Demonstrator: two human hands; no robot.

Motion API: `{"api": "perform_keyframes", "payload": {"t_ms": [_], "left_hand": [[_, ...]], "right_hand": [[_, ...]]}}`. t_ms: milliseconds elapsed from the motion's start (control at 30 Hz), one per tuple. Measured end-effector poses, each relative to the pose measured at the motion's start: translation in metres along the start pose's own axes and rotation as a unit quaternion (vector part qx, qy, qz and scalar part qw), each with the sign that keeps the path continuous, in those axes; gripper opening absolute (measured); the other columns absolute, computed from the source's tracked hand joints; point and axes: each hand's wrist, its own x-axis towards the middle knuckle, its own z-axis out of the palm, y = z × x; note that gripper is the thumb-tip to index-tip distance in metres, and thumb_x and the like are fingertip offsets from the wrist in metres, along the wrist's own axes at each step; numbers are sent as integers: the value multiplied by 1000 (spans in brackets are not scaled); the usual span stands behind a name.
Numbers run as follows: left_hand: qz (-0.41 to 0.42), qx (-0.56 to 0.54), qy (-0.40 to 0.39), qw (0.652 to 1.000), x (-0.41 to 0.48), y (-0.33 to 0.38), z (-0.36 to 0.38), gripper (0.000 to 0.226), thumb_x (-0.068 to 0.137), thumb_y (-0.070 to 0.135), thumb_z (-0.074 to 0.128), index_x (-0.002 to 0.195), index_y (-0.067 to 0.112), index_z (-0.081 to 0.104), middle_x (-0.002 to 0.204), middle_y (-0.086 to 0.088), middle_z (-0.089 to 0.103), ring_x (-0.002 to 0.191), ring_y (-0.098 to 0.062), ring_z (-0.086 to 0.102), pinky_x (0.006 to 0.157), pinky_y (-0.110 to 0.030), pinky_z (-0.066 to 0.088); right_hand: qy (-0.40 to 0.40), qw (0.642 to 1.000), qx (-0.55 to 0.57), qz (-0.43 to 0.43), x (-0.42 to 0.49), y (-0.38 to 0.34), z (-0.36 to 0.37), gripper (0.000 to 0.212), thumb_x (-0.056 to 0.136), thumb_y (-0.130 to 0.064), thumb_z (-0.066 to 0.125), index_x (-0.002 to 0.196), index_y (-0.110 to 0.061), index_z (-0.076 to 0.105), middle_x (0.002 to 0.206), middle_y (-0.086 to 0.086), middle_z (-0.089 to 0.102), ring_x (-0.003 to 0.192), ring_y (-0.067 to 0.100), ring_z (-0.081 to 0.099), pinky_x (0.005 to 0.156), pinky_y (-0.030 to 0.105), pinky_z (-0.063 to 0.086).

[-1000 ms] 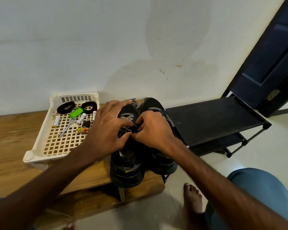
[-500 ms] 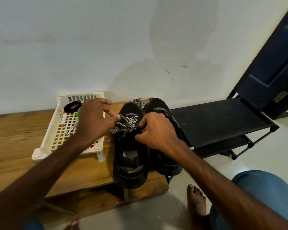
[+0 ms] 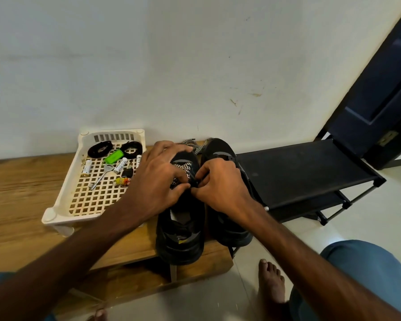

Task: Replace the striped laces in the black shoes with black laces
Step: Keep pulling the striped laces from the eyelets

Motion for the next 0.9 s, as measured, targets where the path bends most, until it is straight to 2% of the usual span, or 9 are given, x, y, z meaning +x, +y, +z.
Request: {"api": "perform_keyframes", "payload": {"t_ms": [67, 300, 433, 500, 567, 633, 700, 800, 900], "left_hand": [[18, -13, -5, 1000, 0, 1, 3, 10, 71, 25, 88, 74, 26, 79, 146, 4, 54, 136, -26, 38, 104, -44, 31], [21, -1, -49, 999, -3, -3, 8, 8, 68, 31, 78, 65, 29, 71, 144, 9, 51, 138, -20, 33, 107, -45, 25], [-20, -100, 109, 989, 4, -11, -6, 8, 79, 31, 75, 78, 24, 71, 122, 10, 64, 122, -15, 51, 102, -40, 37], [-88, -65, 227, 968, 4, -20, -15, 9, 85, 25, 77, 89, 17, 74, 117, 3, 68, 114, -19, 57, 95, -31, 37], [-168, 35, 280, 945, 3, -26, -25, 21, 90, 26, 72, 107, 14, 74, 130, -2, 63, 122, -27, 52, 95, -35, 36], [-197, 126, 270, 934, 2, -26, -31, 38, 92, 28, 67, 127, 12, 66, 147, -6, 49, 132, -32, 42, 98, -45, 38], [-172, 120, 246, 946, 2, -18, -31, 42, 90, 26, 68, 130, 12, 62, 141, -8, 53, 126, -31, 47, 96, -45, 42], [-166, -6, 148, 975, -4, 1, -23, 17, 85, 23, 72, 102, 21, 75, 96, 7, 70, 89, -14, 65, 81, -31, 51], [-178, -79, 16, 981, -10, 12, -17, 10, 80, 27, 78, 88, 32, 74, 65, 18, 64, 57, -1, 62, 67, -25, 54]], "right_hand": [[-8, 1000, 5, 2, 0, 1, -1, 22, 79, -28, 88, 95, -20, 75, 83, 1, 76, 81, 14, 74, 80, 37, 64], [-6, 1000, 4, 2, -2, 2, -2, 19, 78, -23, 86, 92, -21, 74, 82, -1, 75, 80, 12, 72, 79, 35, 63], [-13, 1000, -9, -9, -3, 2, -1, 28, 82, -24, 83, 107, -22, 72, 92, -3, 74, 88, 14, 71, 85, 37, 62], [-8, 1000, -21, -21, -5, 1, 3, 32, 83, -25, 80, 114, -23, 70, 99, -4, 74, 93, 16, 71, 87, 37, 60], [9, 999, -25, -42, -7, -1, 9, 37, 85, -22, 78, 120, -24, 67, 107, -3, 72, 96, 17, 70, 84, 34, 59], [29, 996, -38, -73, -8, -6, 15, 43, 86, -16, 77, 126, -23, 64, 117, -2, 66, 101, 17, 66, 83, 33, 58], [47, 990, -79, -107, -7, -10, 20, 40, 88, -14, 74, 127, -21, 65, 120, 1, 63, 108, 19, 61, 85, 35, 56], [67, 976, -146, -147, -3, -15, 22, 27, 94, -16, 70, 121, -15, 68, 117, 5, 63, 112, 24, 57, 84, 37, 55], [51, 973, -159, -157, 3, -15, 20, 20, 95, -15, 68, 115, -13, 71, 110, 8, 66, 101, 27, 65, 84, 42, 57]]}}
